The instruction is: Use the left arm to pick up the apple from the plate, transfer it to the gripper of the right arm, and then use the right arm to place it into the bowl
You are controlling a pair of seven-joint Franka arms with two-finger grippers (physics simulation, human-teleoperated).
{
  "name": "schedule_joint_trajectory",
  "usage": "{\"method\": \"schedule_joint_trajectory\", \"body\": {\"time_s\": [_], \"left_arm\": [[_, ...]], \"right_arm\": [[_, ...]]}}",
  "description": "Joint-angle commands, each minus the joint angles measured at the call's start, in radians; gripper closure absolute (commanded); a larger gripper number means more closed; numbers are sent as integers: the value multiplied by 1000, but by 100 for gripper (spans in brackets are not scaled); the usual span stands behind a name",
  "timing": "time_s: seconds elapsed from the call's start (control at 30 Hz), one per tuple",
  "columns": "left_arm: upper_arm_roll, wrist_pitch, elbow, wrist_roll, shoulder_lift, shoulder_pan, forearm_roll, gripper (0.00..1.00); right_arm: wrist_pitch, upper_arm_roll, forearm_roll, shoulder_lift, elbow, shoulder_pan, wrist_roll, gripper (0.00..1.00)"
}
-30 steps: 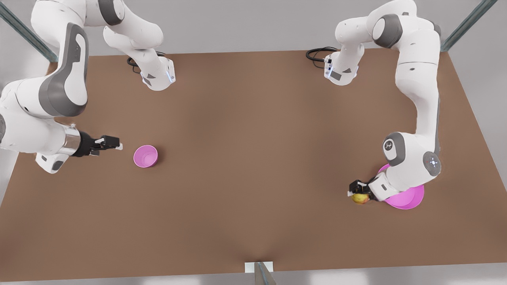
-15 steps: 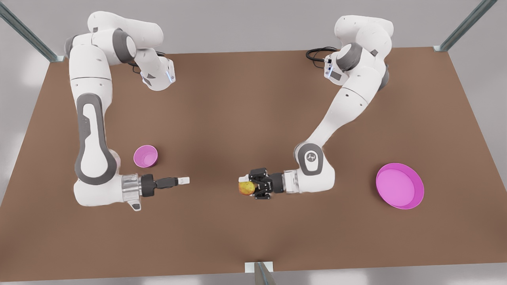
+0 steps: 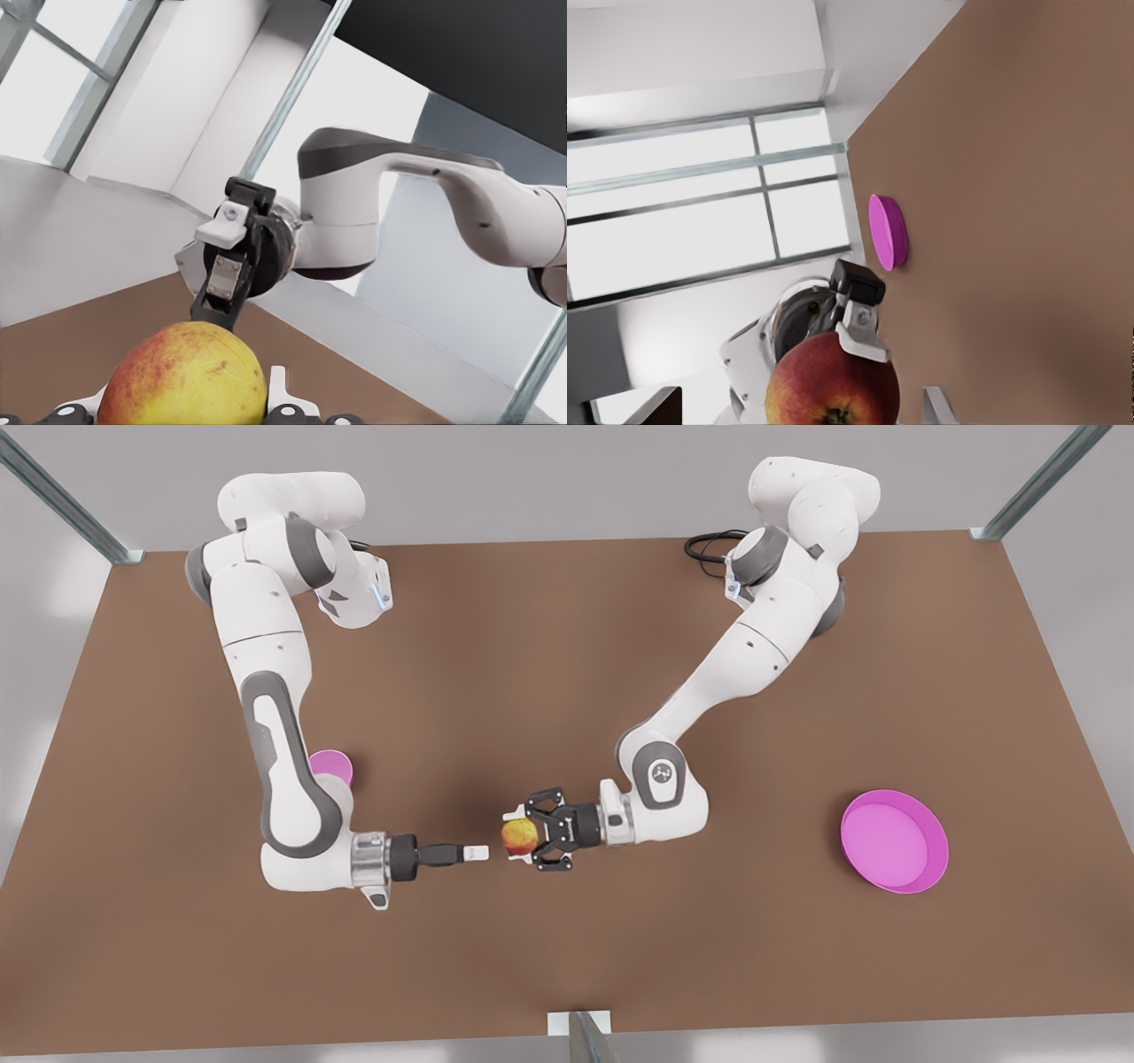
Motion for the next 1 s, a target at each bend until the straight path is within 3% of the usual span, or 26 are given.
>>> {"method": "schedule_joint_trajectory", "body": {"time_s": [0.0,0.27,0.43,0.47,0.53,0.63,0.7,0.73,0.97], "left_arm": [[0,21,0,513,-2,-4,-13,27],[0,26,0,513,-2,-10,-13,27],[1,26,0,513,-2,-10,-13,27],[1,26,0,513,-2,-10,-13,27],[3,26,0,513,-2,-10,-13,27],[3,26,0,513,-2,-10,-13,27],[1,30,0,512,-2,-10,-13,5],[1,30,0,510,-2,-9,-13,1],[3,32,0,510,3,-10,-13,1]], "right_arm": [[29,1,4,-1,-1,14,-220,0],[32,2,1,-1,-42,60,-228,0],[35,51,4,-10,-54,51,-236,0],[37,51,4,-12,-53,51,-234,5],[43,51,4,-12,-51,52,-234,25],[43,51,4,-10,-51,52,-234,27],[43,51,3,-12,-50,51,-234,27],[40,51,1,-12,-50,49,-233,27],[0,48,-102,-13,-53,-17,-242,27]]}}
